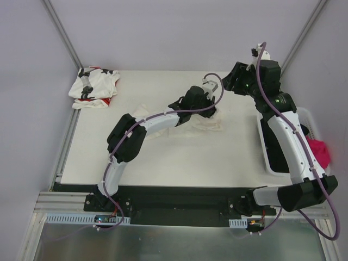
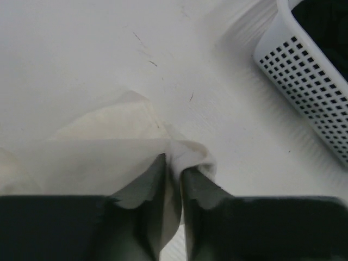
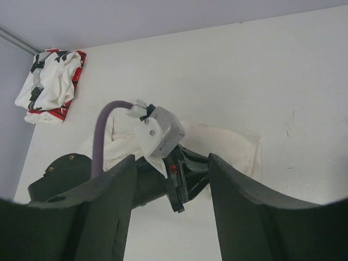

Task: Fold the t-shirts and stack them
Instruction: Flatten out the tshirt

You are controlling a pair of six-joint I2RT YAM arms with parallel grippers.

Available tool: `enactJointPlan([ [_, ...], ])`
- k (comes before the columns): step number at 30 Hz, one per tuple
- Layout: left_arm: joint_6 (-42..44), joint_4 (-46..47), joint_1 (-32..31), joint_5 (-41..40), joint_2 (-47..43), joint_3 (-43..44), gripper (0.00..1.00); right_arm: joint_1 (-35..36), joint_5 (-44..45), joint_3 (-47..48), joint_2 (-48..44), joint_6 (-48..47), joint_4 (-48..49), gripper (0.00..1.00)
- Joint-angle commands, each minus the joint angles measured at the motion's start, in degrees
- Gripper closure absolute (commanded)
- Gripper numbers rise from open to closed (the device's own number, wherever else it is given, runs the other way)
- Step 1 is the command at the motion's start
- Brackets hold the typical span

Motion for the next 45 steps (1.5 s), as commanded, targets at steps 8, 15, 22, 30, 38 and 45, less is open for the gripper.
enactJointPlan([
  [8, 0.4, -1.9, -1.5, 4.4, 2.8, 3.8, 0.18, -2.9, -0.1, -1.9, -5.6, -0.3, 1.2, 0.44],
  [15, 6.8, -4.6, 3.3, -2.0, -5.1, 3.9, 0.17, -4.4, -0.2, -4.1, -7.7, -0.5, 1.5, 0.52],
  [22, 9.1, -5.5, 11.7, -7.5, -17.1, -2.0, 0.18, -4.3, -6.9, -10.3, -3.5, 3.3, 3.8, 0.61],
  [30, 11.5, -5.2, 13.6, -21.1, -30.4, -14.7, 0.18, -0.3, -8.4, -21.9, 1.5, 6.3, 9.1, 0.59],
  [38, 9.1, -3.0, 13.8, -24.0, -35.9, -22.6, 0.19, 4.1, -8.2, -20.6, 10.8, 7.5, 11.8, 0.6],
  [45, 7.6, -3.0, 13.8, -22.5, -37.6, -24.7, 0.19, 4.5, -9.7, -17.9, 16.5, 8.0, 13.9, 0.61],
])
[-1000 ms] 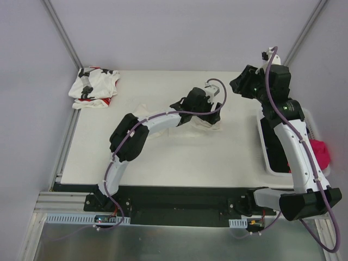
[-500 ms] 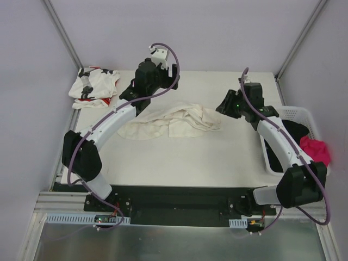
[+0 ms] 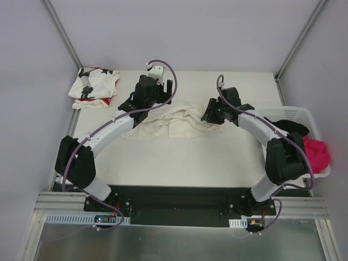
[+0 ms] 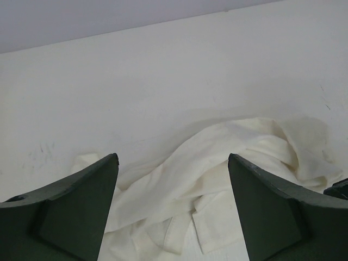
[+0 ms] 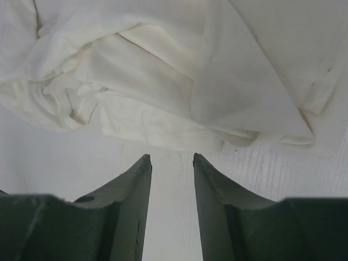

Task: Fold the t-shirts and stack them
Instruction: Flatten out the tshirt

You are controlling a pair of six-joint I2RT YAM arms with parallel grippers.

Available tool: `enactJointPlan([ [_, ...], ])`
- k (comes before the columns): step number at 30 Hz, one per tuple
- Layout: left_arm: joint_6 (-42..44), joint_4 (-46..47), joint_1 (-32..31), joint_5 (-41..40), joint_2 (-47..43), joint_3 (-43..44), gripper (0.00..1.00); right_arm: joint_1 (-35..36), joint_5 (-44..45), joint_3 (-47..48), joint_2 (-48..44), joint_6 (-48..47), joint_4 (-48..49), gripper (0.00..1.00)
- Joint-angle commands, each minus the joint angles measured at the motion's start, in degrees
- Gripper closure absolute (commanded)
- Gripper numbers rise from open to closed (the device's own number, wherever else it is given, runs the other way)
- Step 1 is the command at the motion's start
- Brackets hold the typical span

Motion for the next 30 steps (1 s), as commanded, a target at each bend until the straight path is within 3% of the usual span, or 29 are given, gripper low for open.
enactJointPlan([
  [1, -1.5, 2.2, 0.2, -0.5, -4.6, -0.9, 0.19, 0.1, -1.2, 4.4, 1.9, 0.8, 3.7, 0.61],
  [21, -1.0, 3.1, 0.2, -1.2, -5.5, -2.9, 0.2, 2.1, -3.9, 11.7, 12.4, 4.3, 4.4, 0.61],
  [30, -0.7, 3.2, 0.2, -1.7, -5.3, -3.2, 0.2, 2.6, -0.9, 13.1, 14.0, 2.6, 1.6, 0.61],
])
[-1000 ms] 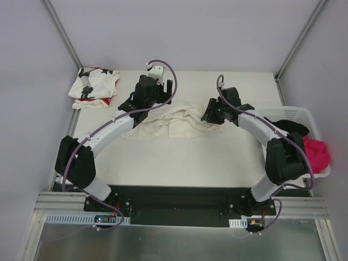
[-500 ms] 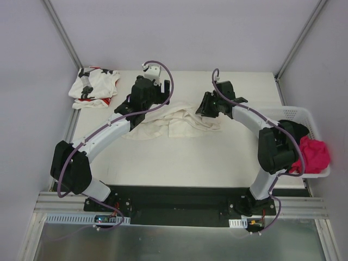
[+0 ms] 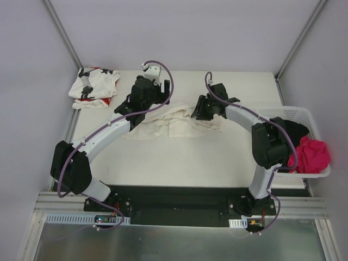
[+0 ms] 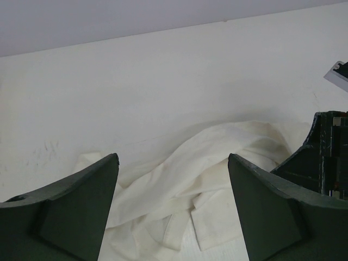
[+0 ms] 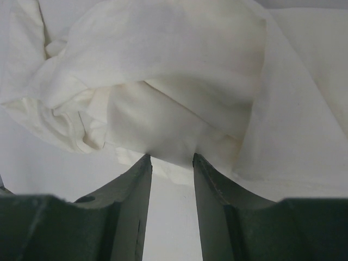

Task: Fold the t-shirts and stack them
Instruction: Flatten out the tshirt

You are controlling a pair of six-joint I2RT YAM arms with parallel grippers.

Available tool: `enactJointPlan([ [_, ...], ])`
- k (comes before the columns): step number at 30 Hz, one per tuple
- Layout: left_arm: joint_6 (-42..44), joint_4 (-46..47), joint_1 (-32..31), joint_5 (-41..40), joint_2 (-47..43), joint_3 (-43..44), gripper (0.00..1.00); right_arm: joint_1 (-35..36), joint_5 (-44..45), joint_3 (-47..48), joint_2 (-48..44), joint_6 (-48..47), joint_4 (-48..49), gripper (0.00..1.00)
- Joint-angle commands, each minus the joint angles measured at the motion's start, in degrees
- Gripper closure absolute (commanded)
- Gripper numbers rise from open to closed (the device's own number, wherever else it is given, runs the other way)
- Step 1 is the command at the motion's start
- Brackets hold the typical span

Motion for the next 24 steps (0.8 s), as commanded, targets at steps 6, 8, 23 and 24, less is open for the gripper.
enactJointPlan([
  [6, 0.5, 2.9, 0.2, -1.7, -1.7, -1.1, 0.2, -4.5, 2.3, -0.4, -3.3, -2.3, -1.6, 0.61],
  [8, 0.6, 2.9, 0.2, -1.7, -1.8, -1.4, 0.2, -6.5, 2.4, -1.8, -4.3, -2.9, -1.7, 0.61],
  [23, 0.5, 3.5, 0.3, -1.9, -1.6, -2.8, 0.2, -13.2, 3.8, -3.9, -8.1, -5.2, -3.5, 0.61],
  [24, 0.6, 3.5, 0.3, -1.9, -1.5, -2.8, 0.2, -13.2, 3.6, -4.1, -8.1, -4.9, -3.5, 0.61],
])
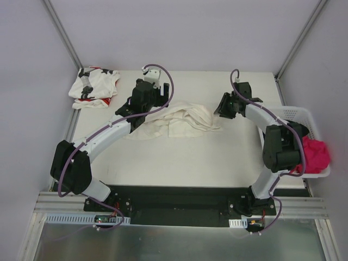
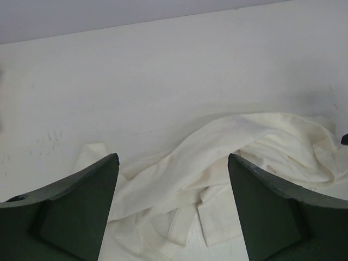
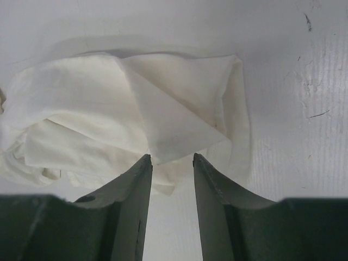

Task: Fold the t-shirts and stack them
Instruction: Flatten out the tshirt

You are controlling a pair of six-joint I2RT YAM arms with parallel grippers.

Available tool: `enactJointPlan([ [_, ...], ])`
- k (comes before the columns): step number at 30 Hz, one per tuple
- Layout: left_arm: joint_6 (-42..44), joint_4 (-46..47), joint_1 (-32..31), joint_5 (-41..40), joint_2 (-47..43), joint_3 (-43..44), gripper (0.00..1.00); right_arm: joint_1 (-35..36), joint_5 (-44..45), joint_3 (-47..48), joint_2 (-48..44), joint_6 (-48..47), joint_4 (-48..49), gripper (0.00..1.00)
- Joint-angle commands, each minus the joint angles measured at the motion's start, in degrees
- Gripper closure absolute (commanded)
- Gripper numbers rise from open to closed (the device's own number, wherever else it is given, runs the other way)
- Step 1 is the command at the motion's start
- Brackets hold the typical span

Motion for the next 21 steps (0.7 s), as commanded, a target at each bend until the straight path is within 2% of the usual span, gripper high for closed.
enactJointPlan([
  [1, 0.5, 2.5, 0.3, -0.4, -1.5, 0.0, 0.2, -0.2, -0.1, 0.0, -3.2, -0.5, -0.9, 0.61],
  [8, 0.2, 2.7, 0.5, 0.3, -1.4, -0.1, 0.2, 0.3, 0.8, -1.2, -3.7, -0.2, -0.1, 0.59],
  [13, 0.1, 2.8, 0.5, 0.3, -1.5, -0.3, 0.2, 0.9, 1.0, 0.5, -2.7, -0.5, -1.2, 0.5],
  [21, -0.5, 4.1, 0.6, 1.1, -0.9, -0.9, 0.2, 2.0, 2.8, 7.7, 1.8, -2.9, -5.7, 0.44],
])
